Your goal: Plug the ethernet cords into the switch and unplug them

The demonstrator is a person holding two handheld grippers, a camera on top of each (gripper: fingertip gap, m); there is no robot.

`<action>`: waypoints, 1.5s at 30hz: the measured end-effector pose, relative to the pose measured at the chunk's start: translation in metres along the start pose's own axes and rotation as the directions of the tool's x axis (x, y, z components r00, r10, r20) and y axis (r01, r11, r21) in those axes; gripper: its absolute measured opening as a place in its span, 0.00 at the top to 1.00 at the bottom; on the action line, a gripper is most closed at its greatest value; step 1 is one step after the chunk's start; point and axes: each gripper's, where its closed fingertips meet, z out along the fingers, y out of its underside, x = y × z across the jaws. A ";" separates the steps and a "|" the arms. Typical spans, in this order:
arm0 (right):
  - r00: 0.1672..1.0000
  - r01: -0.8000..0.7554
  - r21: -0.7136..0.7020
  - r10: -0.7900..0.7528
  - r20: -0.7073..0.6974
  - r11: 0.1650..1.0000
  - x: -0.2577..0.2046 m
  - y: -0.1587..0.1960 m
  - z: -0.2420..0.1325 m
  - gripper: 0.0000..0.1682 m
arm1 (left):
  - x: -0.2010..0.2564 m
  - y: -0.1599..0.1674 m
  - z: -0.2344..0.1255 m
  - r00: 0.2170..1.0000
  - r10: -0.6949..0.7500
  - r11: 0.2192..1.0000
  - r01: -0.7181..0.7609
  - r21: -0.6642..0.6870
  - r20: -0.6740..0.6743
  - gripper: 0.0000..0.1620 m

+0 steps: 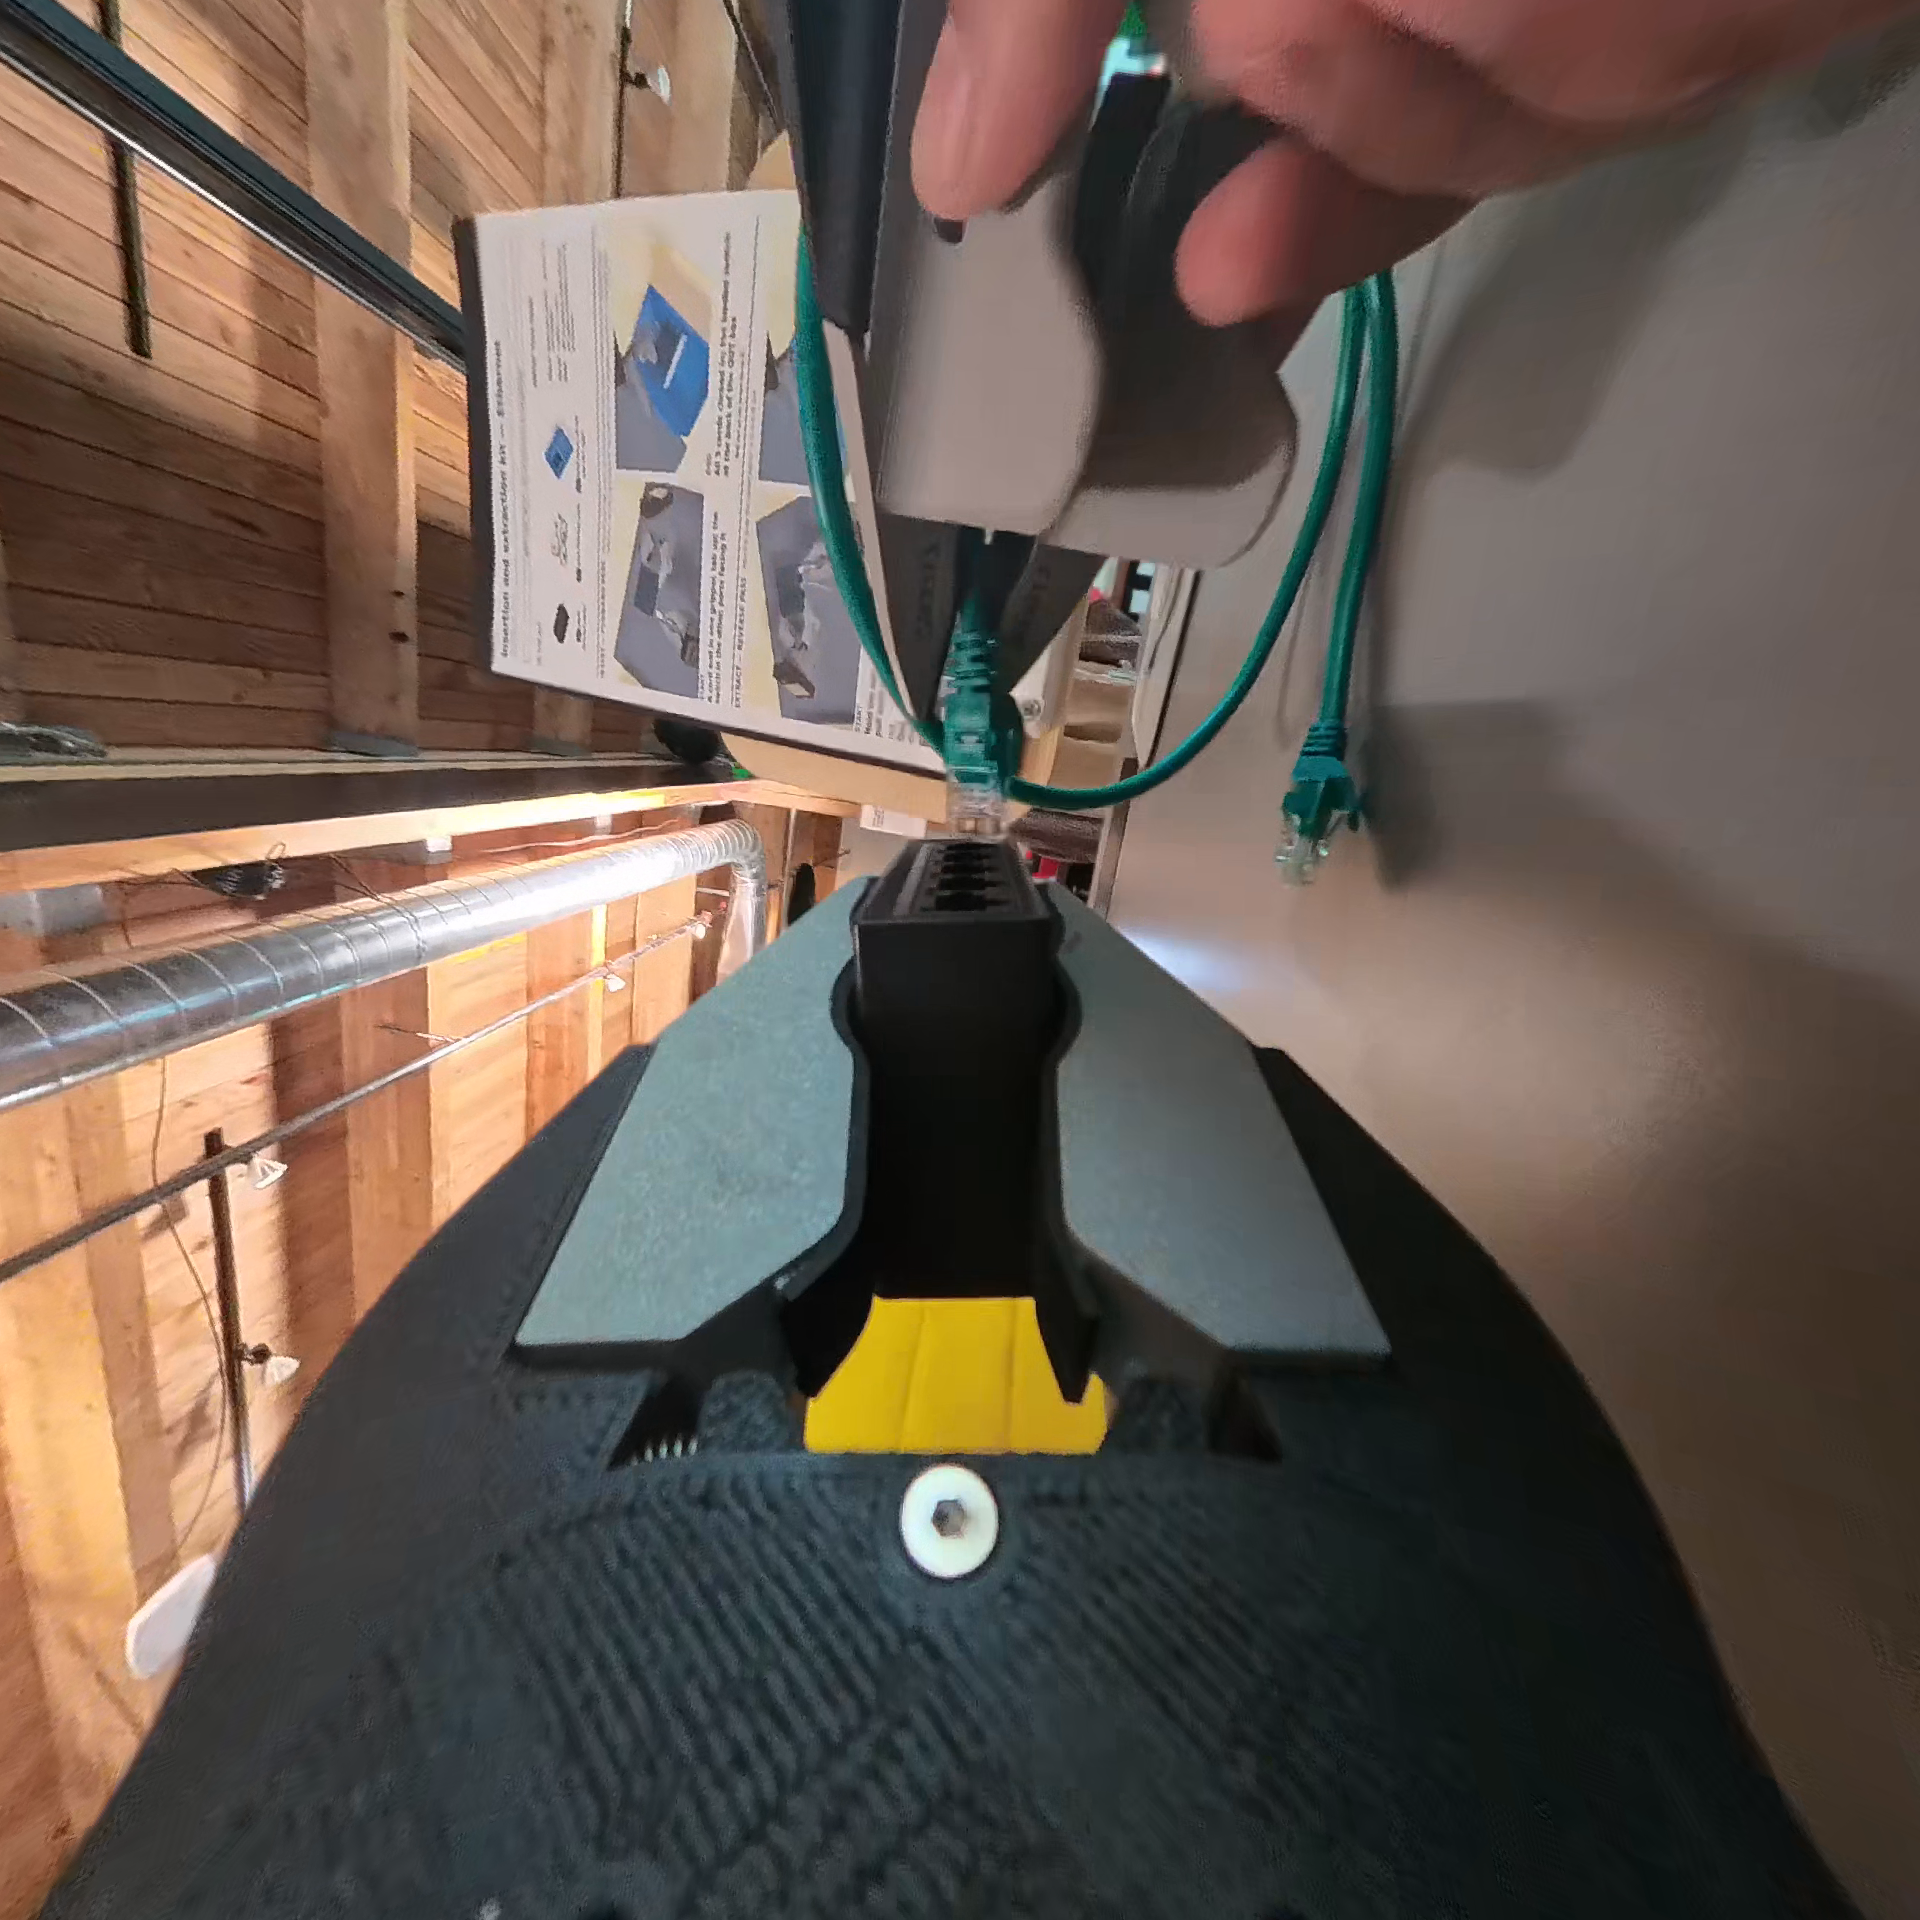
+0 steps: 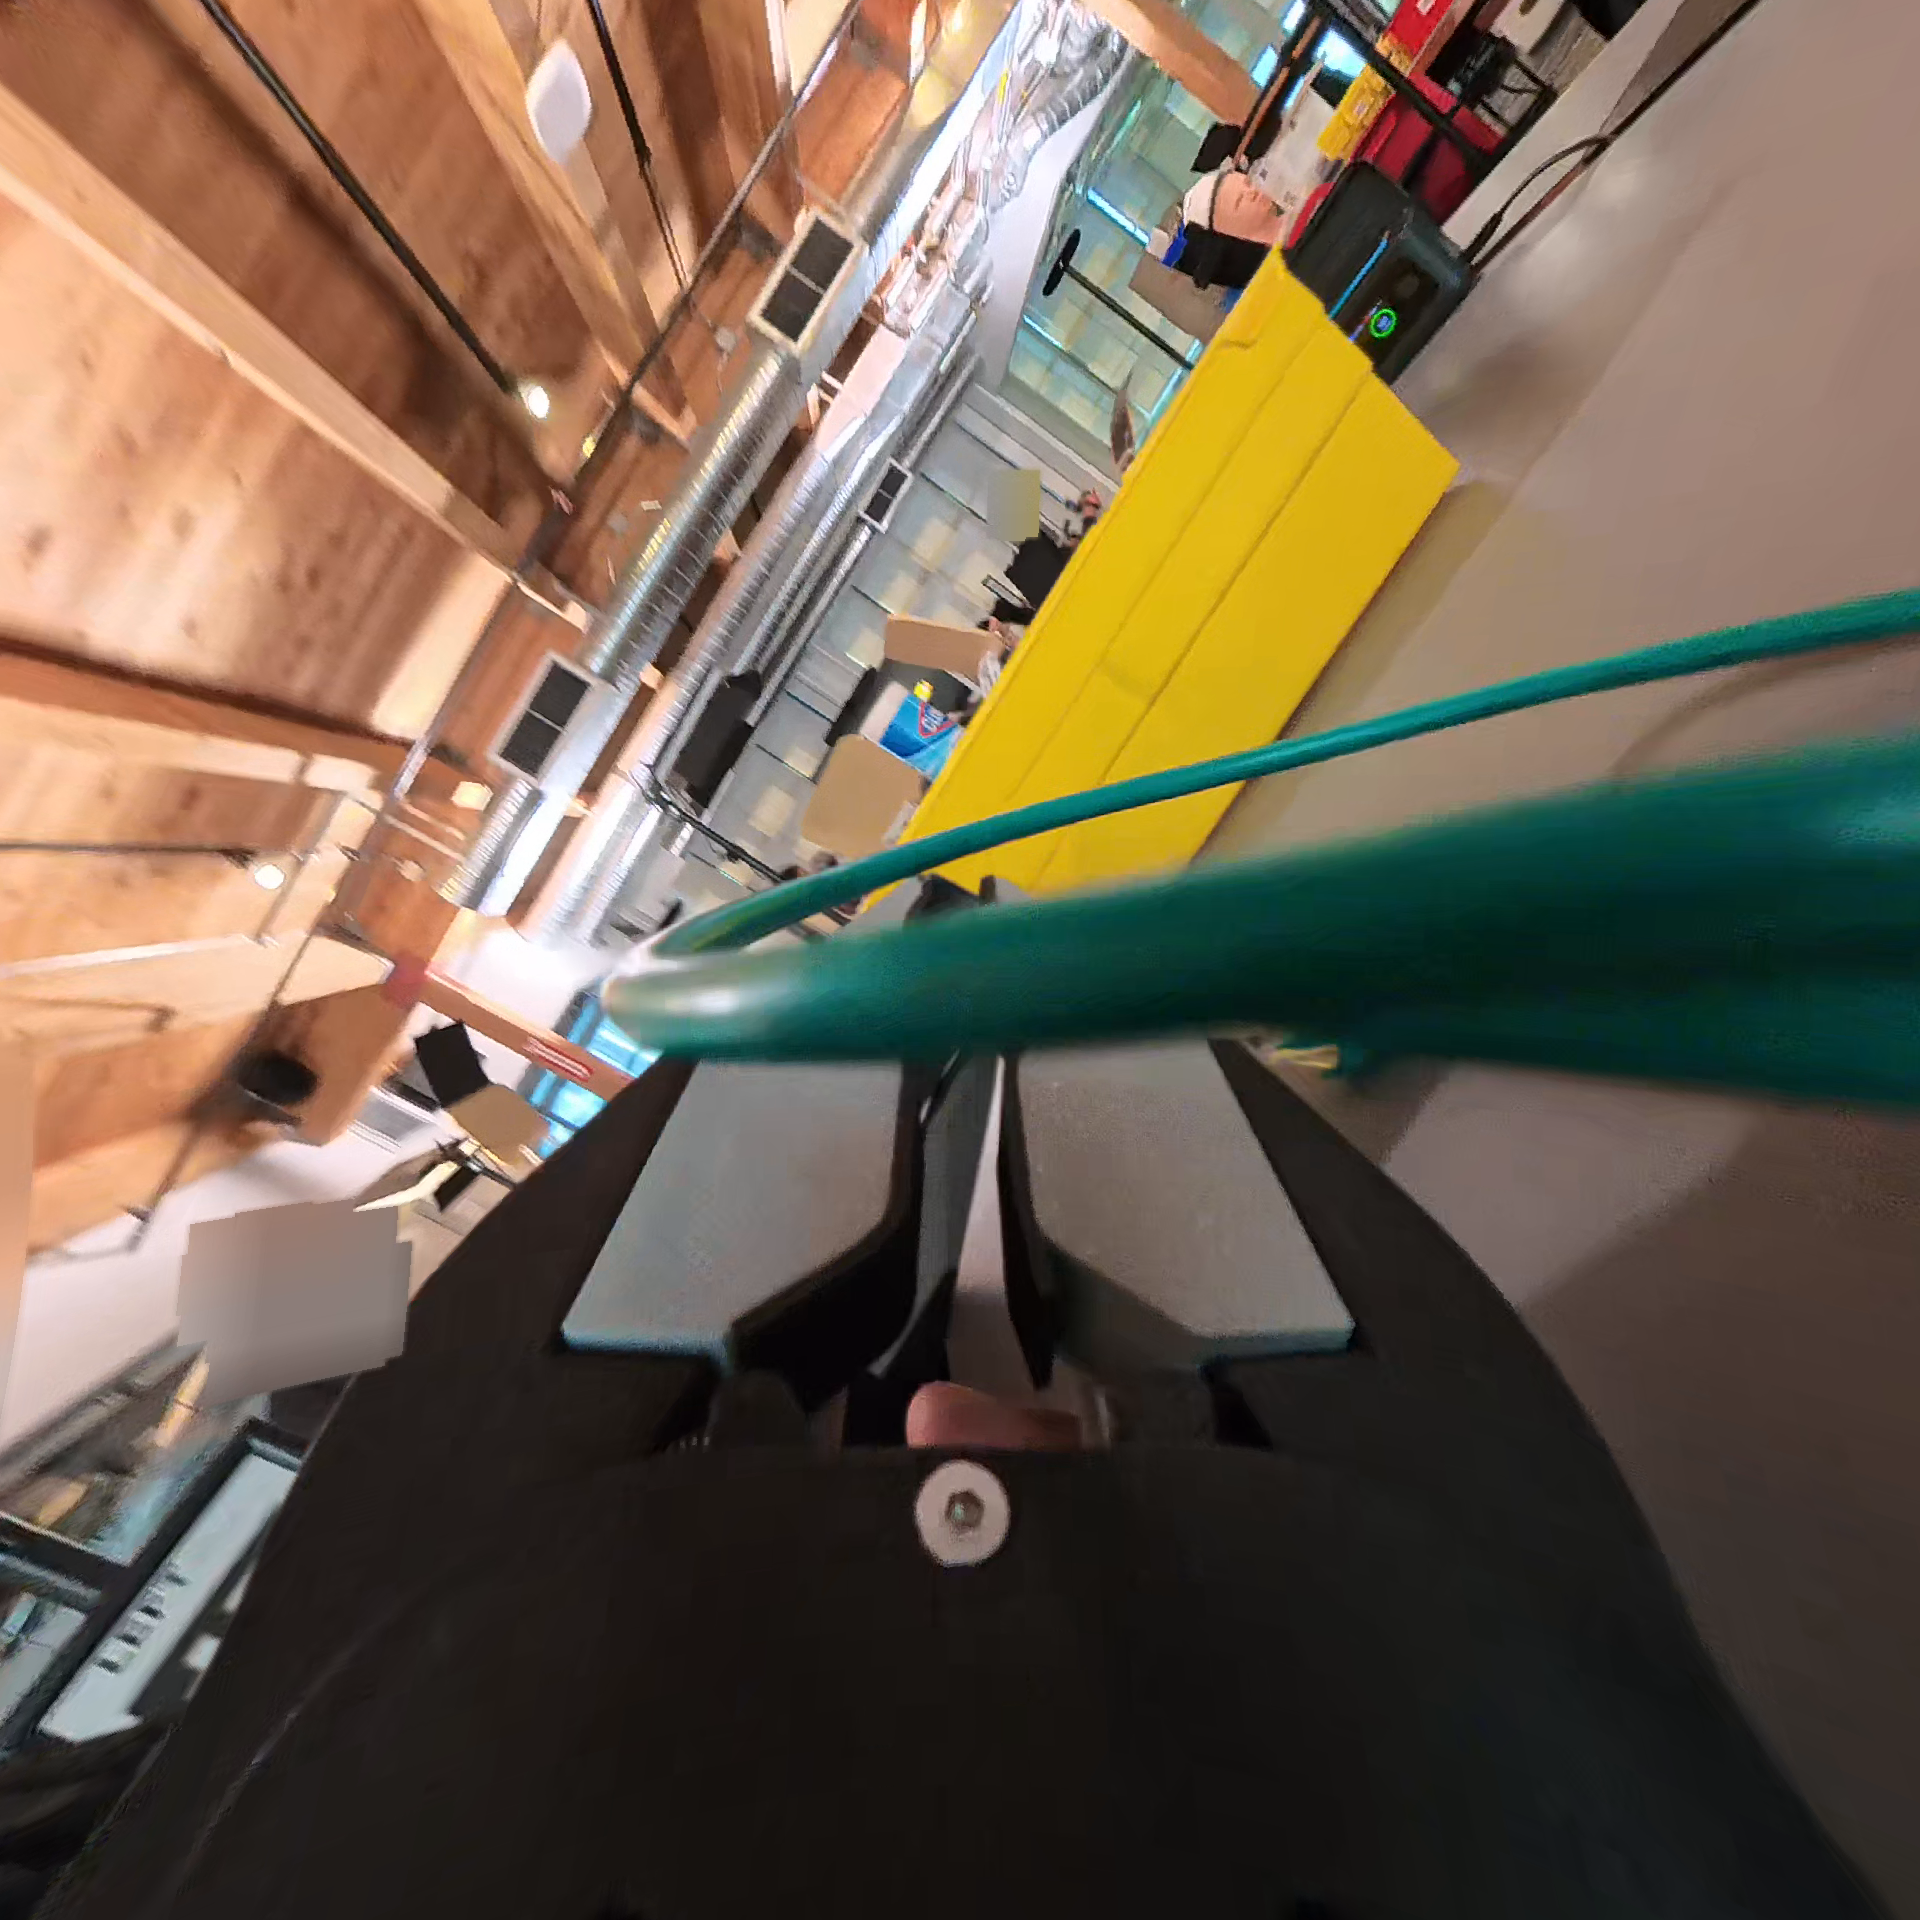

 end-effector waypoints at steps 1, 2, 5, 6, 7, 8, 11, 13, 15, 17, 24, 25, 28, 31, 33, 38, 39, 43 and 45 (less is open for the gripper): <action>1.000 -0.015 0.020 0.015 0.010 1.000 -0.001 -0.004 -0.002 0.98 | 0.001 -0.003 -0.001 1.000 0.005 1.000 -0.006 0.017 0.002 0.84; 1.000 -0.024 0.035 0.024 0.017 0.999 -0.001 -0.007 -0.003 0.99 | 0.003 -0.006 -0.002 1.000 0.008 0.999 -0.008 0.031 -0.005 0.84; 1.000 -0.022 0.033 0.021 0.017 0.999 -0.002 -0.009 -0.005 1.00 | 0.000 -0.008 -0.004 1.000 -0.014 0.999 0.014 0.051 0.009 0.84; 1.000 -0.019 0.030 0.018 0.017 0.999 -0.003 -0.008 -0.005 1.00 | -0.001 -0.007 -0.004 1.000 -0.014 0.999 0.014 0.046 0.011 0.84; 1.000 -0.010 0.023 0.010 0.012 1.000 -0.003 -0.006 -0.005 1.00 | -0.001 -0.003 -0.002 1.000 -0.015 0.999 0.015 0.029 0.007 0.84; 1.000 0.001 0.009 -0.001 0.007 1.000 -0.003 -0.003 -0.004 0.99 | -0.001 0.001 0.000 1.000 -0.018 1.000 0.018 0.011 0.006 0.84; 1.000 0.022 -0.038 -0.022 0.001 0.999 -0.004 0.008 0.001 1.00 | 0.003 0.006 0.001 1.000 -0.022 1.000 0.022 -0.002 -0.006 0.84; 0.999 0.042 -0.084 -0.042 0.002 0.996 -0.003 0.014 0.004 0.99 | 0.006 0.009 0.003 0.999 -0.029 0.999 0.029 -0.024 -0.018 0.84; 0.998 0.063 -0.159 -0.064 -0.005 0.985 0.002 0.019 0.004 0.99 | 0.013 0.012 0.004 0.997 -0.044 0.999 0.042 -0.030 -0.061 0.84; 0.995 0.093 -0.259 -0.097 -0.003 0.962 0.007 0.025 0.004 0.98 | 0.017 0.015 0.005 0.994 -0.061 0.998 0.058 -0.039 -0.086 0.84; 0.928 0.205 -0.620 -0.352 -0.122 0.758 0.036 0.046 -0.019 0.72 | 0.025 0.016 0.005 0.990 -0.047 0.998 0.042 -0.038 -0.133 0.84; 0.904 0.219 -0.662 -0.404 -0.139 0.717 0.040 0.046 -0.026 0.72 | 0.025 0.018 0.005 0.990 -0.045 0.998 0.040 -0.042 -0.137 0.84; 0.830 0.243 -0.758 -0.534 -0.160 0.605 0.046 0.036 -0.048 0.70 | 0.029 0.023 0.006 0.987 -0.050 0.998 0.042 -0.054 -0.152 0.84; 0.778 0.210 -0.851 -0.609 -0.152 0.481 0.049 0.033 -0.070 0.70 | 0.030 0.022 0.006 0.985 -0.056 0.997 0.048 -0.053 -0.161 0.84; 0.727 0.159 -0.908 -0.668 -0.157 0.387 0.058 0.029 -0.085 0.70 | 0.031 0.020 0.005 0.985 -0.055 0.998 0.048 -0.046 -0.163 0.84; 0.671 0.017 -0.982 -0.730 -0.128 0.187 0.067 0.011 -0.113 0.72 | 0.031 0.023 0.005 0.986 -0.062 0.997 0.055 -0.051 -0.153 0.84; 0.649 -0.004 -0.984 -0.748 -0.139 0.179 0.067 0.002 -0.117 0.72 | 0.031 0.023 0.005 0.986 -0.071 0.997 0.063 -0.051 -0.154 0.84; 0.667 -0.077 -0.993 -0.735 -0.120 0.092 0.060 0.001 -0.141 0.71 | 0.031 0.024 0.005 0.986 -0.060 0.997 0.052 -0.056 -0.152 0.84; 0.668 -0.083 -0.993 -0.735 -0.114 0.079 0.062 0.003 -0.148 0.71 | 0.032 0.023 0.005 0.987 -0.050 0.998 0.043 -0.049 -0.150 0.84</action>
